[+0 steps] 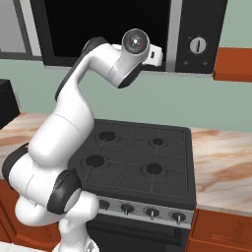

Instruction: Pick the corn from the counter and place it in the microwave. Then turn on the microwave.

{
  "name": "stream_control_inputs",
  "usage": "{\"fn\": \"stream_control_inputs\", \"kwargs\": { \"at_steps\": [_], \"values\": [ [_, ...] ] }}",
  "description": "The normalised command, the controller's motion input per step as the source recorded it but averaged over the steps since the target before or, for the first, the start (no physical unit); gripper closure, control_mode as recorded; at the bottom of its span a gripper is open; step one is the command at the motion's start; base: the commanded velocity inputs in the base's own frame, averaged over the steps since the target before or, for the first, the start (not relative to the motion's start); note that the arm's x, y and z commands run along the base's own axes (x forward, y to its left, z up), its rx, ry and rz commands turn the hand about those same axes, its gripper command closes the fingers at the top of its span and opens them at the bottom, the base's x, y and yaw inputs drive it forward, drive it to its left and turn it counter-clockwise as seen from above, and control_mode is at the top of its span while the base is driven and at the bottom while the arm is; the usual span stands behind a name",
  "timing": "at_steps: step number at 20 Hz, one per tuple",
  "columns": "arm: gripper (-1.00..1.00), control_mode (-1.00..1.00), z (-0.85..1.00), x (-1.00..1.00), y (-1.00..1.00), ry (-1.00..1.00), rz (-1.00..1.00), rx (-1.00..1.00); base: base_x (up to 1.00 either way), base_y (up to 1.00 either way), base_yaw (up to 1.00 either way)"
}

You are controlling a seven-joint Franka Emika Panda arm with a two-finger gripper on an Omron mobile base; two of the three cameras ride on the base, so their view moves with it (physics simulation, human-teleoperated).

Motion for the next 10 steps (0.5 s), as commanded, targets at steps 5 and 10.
{"fn": "stream_control_inputs", "kwargs": {
  "at_steps": [5,10],
  "values": [
    [1.0,-1.0,0.02,-0.17,0.0,-0.05,0.0,0.0,0.0,0.0,0.0],
    [1.0,-1.0,0.05,-0.33,0.0,-0.02,0.0,0.0,0.0,0.0,0.0]
  ]
}}
